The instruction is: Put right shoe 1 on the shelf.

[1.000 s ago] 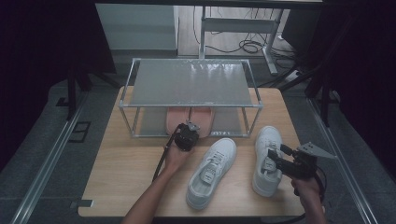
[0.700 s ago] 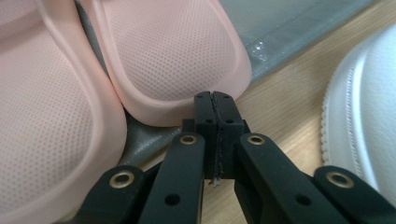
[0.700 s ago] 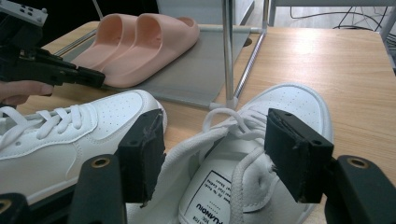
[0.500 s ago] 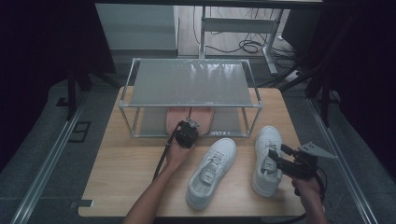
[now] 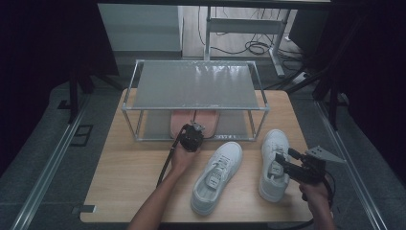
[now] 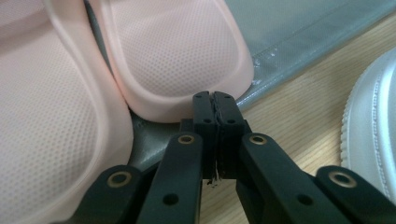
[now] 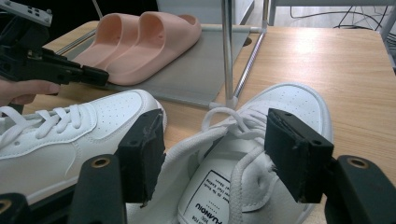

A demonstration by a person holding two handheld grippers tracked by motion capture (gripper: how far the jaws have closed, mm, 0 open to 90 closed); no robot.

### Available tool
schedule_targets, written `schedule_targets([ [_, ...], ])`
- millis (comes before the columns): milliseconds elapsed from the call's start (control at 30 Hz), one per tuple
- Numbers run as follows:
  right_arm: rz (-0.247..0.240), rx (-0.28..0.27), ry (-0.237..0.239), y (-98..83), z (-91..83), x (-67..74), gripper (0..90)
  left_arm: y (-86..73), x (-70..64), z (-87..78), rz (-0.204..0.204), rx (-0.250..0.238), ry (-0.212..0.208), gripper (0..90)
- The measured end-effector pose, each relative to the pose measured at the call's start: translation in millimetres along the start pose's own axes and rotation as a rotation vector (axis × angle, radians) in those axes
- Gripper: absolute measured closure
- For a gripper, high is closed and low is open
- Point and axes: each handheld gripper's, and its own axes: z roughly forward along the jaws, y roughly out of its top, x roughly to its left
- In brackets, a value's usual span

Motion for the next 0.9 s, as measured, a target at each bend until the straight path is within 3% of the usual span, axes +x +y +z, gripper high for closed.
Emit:
schedule_targets([
  [133,0.000,-0.004,0.002,0.5,-1.0,-0.2,38.3,-5.6,1.6,-9.6,0.001,-0.020,-0.006,88.5],
  [500,-0.015,-0.010,0.015,1.2,-0.5,4.8,38.3,-43.7,6.7,-67.7,-0.021,-0.108,-0.055,83.4],
  [900,-0.039,-0.021,0.042,0.9,1.3,9.9,38.1,-83.7,10.3,-101.9,-0.070,-0.085,-0.123,73.1],
])
